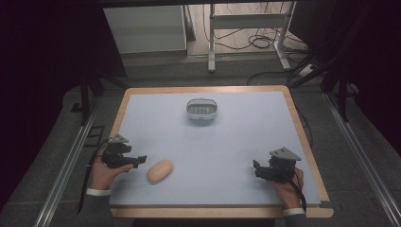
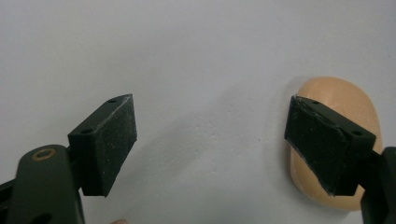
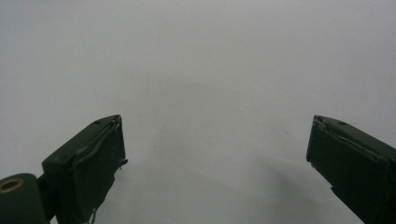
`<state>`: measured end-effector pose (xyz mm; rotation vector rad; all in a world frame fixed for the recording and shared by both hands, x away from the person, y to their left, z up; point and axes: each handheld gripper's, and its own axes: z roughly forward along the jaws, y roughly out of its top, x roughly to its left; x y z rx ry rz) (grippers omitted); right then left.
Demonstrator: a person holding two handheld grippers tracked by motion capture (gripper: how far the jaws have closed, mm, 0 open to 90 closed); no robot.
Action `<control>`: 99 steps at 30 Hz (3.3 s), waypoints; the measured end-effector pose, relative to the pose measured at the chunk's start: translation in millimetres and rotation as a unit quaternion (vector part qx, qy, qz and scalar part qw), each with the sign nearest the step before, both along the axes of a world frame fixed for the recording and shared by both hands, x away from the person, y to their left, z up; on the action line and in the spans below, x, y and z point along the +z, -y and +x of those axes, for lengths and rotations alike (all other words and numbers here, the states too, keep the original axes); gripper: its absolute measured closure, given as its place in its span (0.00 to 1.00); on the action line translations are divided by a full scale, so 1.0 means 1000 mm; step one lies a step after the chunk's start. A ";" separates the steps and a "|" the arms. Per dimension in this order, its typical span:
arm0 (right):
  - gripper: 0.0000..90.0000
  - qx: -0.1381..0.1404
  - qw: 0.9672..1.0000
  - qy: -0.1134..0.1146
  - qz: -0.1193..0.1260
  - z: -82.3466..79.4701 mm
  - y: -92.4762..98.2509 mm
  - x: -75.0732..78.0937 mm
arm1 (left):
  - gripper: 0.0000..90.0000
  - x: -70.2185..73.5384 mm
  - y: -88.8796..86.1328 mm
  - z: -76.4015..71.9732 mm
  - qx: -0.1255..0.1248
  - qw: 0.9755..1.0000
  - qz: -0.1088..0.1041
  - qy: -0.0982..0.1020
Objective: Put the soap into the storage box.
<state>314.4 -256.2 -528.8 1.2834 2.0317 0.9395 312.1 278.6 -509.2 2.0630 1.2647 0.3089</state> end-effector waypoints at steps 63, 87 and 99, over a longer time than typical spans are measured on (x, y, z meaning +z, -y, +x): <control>0.13 -0.030 0.998 0.033 0.048 -0.003 0.012 0.001 | 0.22 0.047 0.019 -0.015 -0.045 0.998 0.032 0.013; 0.13 -0.024 0.998 0.034 0.044 -0.004 0.011 0.001 | 0.22 0.046 0.047 -0.015 -0.089 0.995 0.053 0.003; 0.13 -0.023 0.998 0.034 0.041 -0.003 0.011 0.001 | 0.21 0.030 0.069 -0.012 -0.115 0.991 0.068 -0.022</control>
